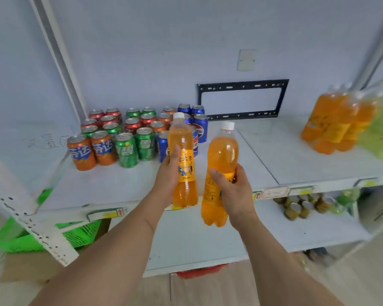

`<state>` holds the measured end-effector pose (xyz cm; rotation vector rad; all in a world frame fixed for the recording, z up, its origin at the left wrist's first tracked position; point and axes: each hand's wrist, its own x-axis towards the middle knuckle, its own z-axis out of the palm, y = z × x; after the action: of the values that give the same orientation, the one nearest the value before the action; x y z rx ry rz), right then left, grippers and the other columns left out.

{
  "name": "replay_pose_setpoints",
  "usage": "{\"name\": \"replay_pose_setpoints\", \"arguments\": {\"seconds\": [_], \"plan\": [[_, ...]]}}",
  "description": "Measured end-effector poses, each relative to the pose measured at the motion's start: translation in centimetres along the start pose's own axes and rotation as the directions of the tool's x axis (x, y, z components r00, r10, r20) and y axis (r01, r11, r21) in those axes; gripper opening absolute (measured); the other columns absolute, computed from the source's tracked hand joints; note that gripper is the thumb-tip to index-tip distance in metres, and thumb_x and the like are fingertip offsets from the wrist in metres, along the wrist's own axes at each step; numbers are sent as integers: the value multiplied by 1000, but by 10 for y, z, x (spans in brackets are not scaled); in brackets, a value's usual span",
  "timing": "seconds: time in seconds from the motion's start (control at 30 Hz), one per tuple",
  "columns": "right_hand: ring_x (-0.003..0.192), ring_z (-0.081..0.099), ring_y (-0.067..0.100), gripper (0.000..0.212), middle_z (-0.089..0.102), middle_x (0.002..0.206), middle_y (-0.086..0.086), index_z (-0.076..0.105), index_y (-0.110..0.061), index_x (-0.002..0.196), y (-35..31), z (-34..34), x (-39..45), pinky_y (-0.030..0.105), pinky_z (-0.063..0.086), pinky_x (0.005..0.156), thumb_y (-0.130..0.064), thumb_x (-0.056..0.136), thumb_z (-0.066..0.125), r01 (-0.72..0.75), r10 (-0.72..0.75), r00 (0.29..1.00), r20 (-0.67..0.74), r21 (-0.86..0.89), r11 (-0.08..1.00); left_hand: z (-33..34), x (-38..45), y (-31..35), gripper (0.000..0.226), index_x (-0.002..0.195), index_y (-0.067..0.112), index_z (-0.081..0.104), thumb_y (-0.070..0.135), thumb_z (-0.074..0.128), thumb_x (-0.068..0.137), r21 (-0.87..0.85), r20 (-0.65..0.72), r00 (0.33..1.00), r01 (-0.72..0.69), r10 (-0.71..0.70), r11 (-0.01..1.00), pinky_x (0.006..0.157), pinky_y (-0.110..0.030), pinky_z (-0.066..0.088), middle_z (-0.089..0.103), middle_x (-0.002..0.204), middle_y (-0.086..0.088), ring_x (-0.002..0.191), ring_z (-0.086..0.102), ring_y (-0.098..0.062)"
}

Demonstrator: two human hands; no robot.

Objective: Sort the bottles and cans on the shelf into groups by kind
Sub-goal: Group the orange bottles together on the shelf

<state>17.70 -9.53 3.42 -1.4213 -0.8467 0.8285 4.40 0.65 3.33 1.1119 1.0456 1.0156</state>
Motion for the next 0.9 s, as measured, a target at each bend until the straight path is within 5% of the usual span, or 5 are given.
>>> {"name": "replay_pose_setpoints", "arguments": {"seconds": [0.13, 0.4, 0.57, 0.67, 0.9], "plan": [[99, 65, 18, 54, 66, 111, -8, 50, -34, 128, 1, -91, 4, 44, 56, 84, -50, 81, 72, 30, -31, 997, -65, -17, 999, 93, -14, -12, 52, 119, 37, 53, 75, 42, 84, -10, 59, 998, 24, -23, 1000, 96, -50, 50, 68, 115, -2, 104, 66, -24], [96, 66, 15, 49, 68, 105, -10, 52, -35, 123, 6, -231, 30, 40, 57, 81, -48, 81, 73, 33, -38, 983, -180, -33, 999, 243, -14, -32, 96, 130, 29, 52, 92, 46, 57, 76, 179, 983, 16, -30, 997, 92, -52, 52, 68, 114, -2, 101, 68, -24], [94, 69, 15, 52, 71, 102, -11, 56, -35, 120, 8, -295, 74, 45, 58, 82, -50, 76, 77, 42, -46, 973, -228, -19, 999, 330, 19, -36, 56, 122, 31, 48, 66, 60, 81, 104, 203, 979, 3, -24, 995, 69, -34, 52, 66, 104, 5, 91, 66, -17], [93, 69, 12, 41, 71, 100, -13, 56, -38, 114, 3, -330, 102, 34, 58, 76, -44, 80, 76, 66, -72, 968, -239, -32, 997, 380, 42, -36, 50, 119, 33, 48, 62, 63, 82, 108, 215, 976, -4, -19, 994, 61, -30, 48, 65, 102, 8, 87, 65, -14], [94, 69, 11, 45, 72, 99, -17, 57, -50, 101, -3, -411, 168, 47, 57, 84, -63, 64, 79, 101, -109, 960, -259, -44, 994, 472, 89, -47, 57, 121, 40, 53, 67, 69, 73, 143, 246, 965, -131, 93, 981, 91, -46, 54, 67, 114, 12, 103, 66, -15]]}}
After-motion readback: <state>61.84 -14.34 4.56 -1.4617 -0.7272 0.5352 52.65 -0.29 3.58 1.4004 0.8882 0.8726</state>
